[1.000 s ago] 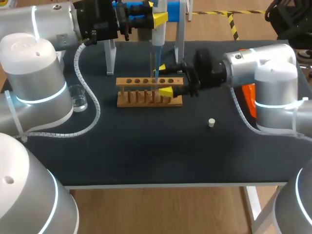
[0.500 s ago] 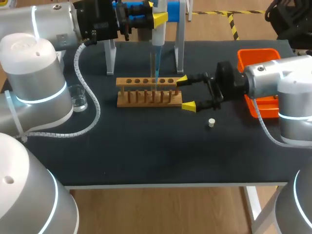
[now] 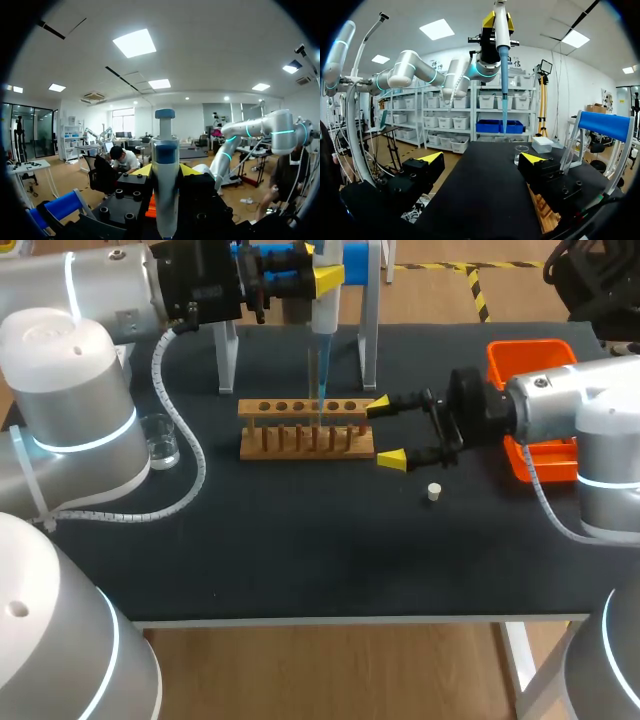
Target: Invert the test tube, pick up the pipette, mount the tip to pipette, aspirate from beaker and dispense into the tube, eject the tip, return the pipette, and cap with the stopper.
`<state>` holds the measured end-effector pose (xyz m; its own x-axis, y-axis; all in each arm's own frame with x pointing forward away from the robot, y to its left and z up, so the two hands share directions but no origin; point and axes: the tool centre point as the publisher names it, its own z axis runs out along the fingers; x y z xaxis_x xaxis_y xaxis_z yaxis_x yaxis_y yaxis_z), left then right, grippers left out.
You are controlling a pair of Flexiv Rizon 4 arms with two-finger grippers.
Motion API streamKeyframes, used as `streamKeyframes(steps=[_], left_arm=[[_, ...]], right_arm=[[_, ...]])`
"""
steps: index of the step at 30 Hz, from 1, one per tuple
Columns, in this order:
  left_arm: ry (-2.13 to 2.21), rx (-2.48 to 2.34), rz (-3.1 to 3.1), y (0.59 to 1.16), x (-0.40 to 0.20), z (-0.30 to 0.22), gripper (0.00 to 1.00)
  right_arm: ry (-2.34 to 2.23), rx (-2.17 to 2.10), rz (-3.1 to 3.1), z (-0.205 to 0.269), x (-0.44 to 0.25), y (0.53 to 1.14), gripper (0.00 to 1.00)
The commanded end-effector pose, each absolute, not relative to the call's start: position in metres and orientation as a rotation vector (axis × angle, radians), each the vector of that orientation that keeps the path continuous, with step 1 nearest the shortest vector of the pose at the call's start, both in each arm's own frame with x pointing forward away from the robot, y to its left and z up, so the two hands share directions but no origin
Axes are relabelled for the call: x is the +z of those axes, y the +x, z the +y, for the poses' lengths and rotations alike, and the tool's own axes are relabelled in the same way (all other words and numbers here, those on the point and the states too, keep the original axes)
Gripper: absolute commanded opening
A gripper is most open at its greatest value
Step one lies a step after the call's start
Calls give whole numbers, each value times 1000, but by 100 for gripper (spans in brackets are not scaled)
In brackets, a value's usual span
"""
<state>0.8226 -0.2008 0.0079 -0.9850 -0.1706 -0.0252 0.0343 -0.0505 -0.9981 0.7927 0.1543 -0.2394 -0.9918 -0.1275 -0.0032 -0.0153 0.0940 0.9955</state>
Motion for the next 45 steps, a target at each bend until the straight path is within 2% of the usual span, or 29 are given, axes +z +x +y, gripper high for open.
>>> streamKeyframes(steps=[1,16,45], left_arm=[[-147,-2178,2060,822,8,-200,0],[-142,-2173,2048,823,7,-192,0],[-245,-1965,1885,853,-27,-30,0]], right_arm=[[148,-2054,-2262,153,-239,792,100],[148,-2054,-2262,153,-239,792,100],[148,-2054,-2262,153,-239,792,100]])
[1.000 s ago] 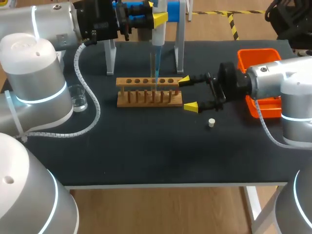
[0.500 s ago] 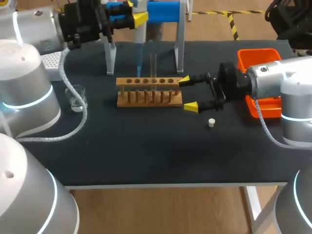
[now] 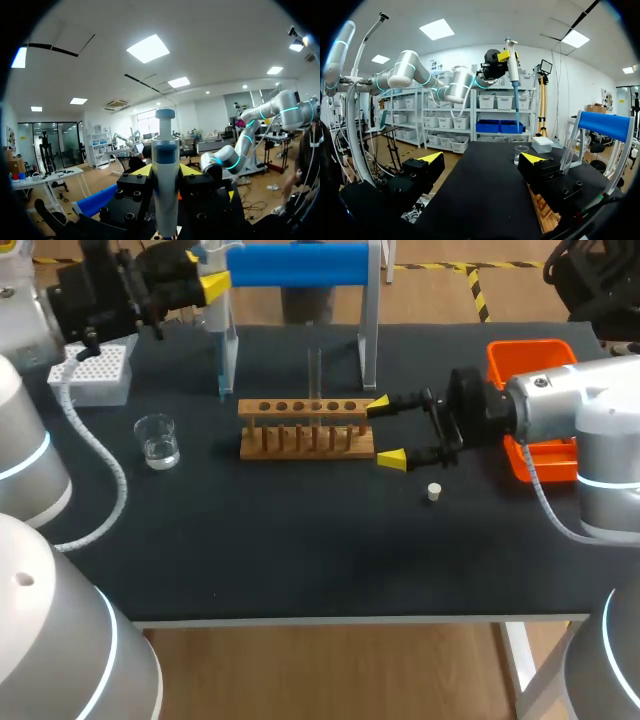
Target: Invert the test tube, pick up the pipette, mount the tip to pipette, aspirate from beaker and dispense into the tube, eject the tip, return the pipette, and cap with the stopper.
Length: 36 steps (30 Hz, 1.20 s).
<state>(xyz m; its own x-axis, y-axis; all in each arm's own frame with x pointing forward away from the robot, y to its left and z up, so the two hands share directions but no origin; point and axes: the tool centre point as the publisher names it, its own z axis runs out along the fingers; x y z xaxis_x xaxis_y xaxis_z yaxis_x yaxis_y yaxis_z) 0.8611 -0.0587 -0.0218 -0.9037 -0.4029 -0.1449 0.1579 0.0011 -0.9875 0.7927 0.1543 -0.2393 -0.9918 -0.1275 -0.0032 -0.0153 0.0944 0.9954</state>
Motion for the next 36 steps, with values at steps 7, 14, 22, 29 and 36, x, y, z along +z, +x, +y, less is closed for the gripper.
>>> streamKeyframes(steps=[7,14,22,29,36], left_arm=[[-251,-1934,1853,859,-35,-1,0],[-259,-1923,1836,866,-42,23,0],[-290,-1930,1822,872,-53,40,0],[-305,-1936,1808,874,-59,49,0],[-316,-1943,1800,875,-61,52,0]], right_arm=[[148,-2054,-2262,153,-239,792,100],[148,-2054,-2262,153,-239,792,100],[148,-2054,-2262,153,-239,792,100],[148,-2054,-2262,153,-239,792,100],[148,-2054,-2262,153,-239,792,100]])
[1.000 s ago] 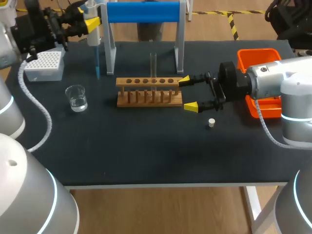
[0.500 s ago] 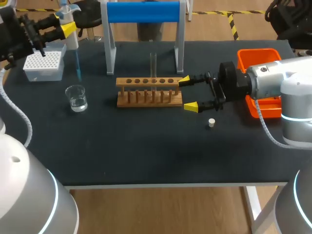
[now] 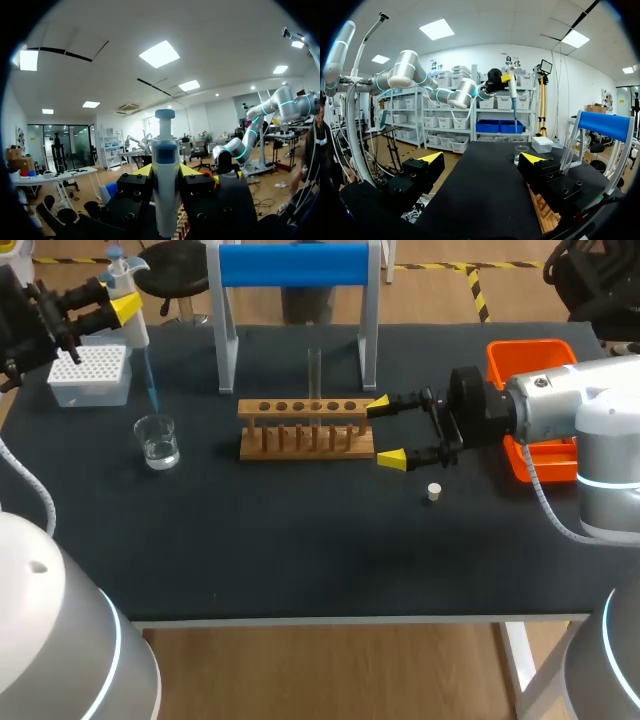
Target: Invert the test tube, pick up the pipette, mount the tip to pipette, aspirate from beaker and dispense into the tube, eject the tip, return the pipette, and cap with the stopper.
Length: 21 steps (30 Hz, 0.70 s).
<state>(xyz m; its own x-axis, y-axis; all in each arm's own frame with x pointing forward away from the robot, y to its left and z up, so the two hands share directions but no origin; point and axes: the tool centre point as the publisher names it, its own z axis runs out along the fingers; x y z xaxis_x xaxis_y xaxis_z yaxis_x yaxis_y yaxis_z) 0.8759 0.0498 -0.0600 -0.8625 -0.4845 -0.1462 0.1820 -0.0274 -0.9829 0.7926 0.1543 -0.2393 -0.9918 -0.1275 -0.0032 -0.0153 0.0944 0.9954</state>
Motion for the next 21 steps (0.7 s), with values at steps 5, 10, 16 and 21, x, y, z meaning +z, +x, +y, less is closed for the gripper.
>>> streamKeyframes(steps=[5,10,16,21], left_arm=[[-350,-1941,1814,875,-62,52,0],[-350,-1941,1814,875,-62,52,0],[-350,-1941,1814,875,-62,52,0],[-350,-1941,1814,875,-62,52,0]], right_arm=[[148,-2054,-2262,153,-239,792,100],[148,-2054,-2262,153,-239,792,100],[148,-2054,-2262,153,-239,792,100],[148,-2054,-2262,153,-239,792,100]])
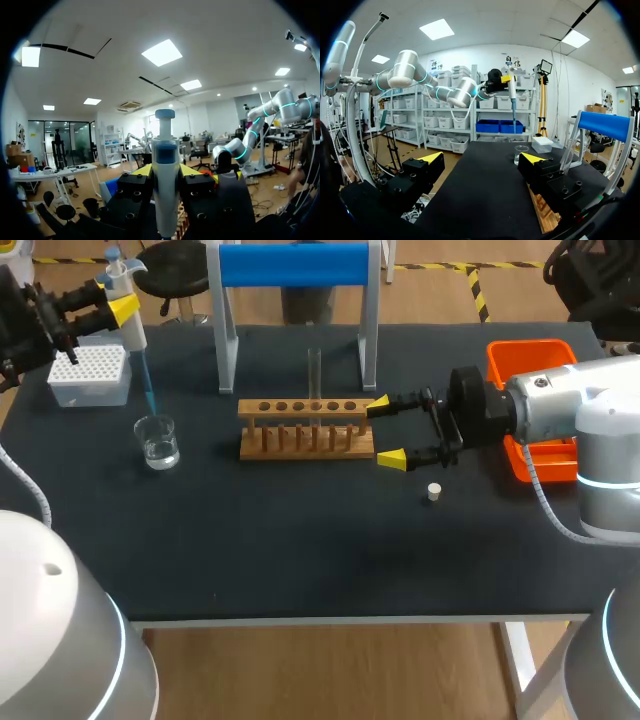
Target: Invert the test tube, pick up the pipette, mount the tip to pipette, aspirate from beaker and dispense into the tube, eject the tip, return the pipette, and cap with the stopper.
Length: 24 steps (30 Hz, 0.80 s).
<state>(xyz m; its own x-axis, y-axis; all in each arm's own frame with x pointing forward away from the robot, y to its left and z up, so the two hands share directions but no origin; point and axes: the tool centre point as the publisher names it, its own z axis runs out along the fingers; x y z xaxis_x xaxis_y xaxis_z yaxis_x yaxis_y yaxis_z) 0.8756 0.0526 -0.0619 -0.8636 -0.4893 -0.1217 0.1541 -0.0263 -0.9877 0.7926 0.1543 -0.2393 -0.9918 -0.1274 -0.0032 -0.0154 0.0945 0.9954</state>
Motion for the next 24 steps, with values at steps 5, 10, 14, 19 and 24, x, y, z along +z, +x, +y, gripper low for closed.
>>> streamKeyframes(steps=[5,10,14,19,24], left_arm=[[-350,-1941,1814,875,-62,52,0],[-350,-1941,1814,875,-62,52,0],[-350,-1941,1814,875,-62,52,0],[-350,-1941,1814,875,-62,52,0],[-350,-1941,1814,875,-62,52,0]], right_arm=[[148,-2054,-2262,153,-239,792,100],[141,-2057,-2260,153,-239,792,100],[67,-2039,-2265,161,-239,789,100],[36,-1993,-2316,180,-238,786,100],[22,-1962,-2391,203,-234,783,100]])
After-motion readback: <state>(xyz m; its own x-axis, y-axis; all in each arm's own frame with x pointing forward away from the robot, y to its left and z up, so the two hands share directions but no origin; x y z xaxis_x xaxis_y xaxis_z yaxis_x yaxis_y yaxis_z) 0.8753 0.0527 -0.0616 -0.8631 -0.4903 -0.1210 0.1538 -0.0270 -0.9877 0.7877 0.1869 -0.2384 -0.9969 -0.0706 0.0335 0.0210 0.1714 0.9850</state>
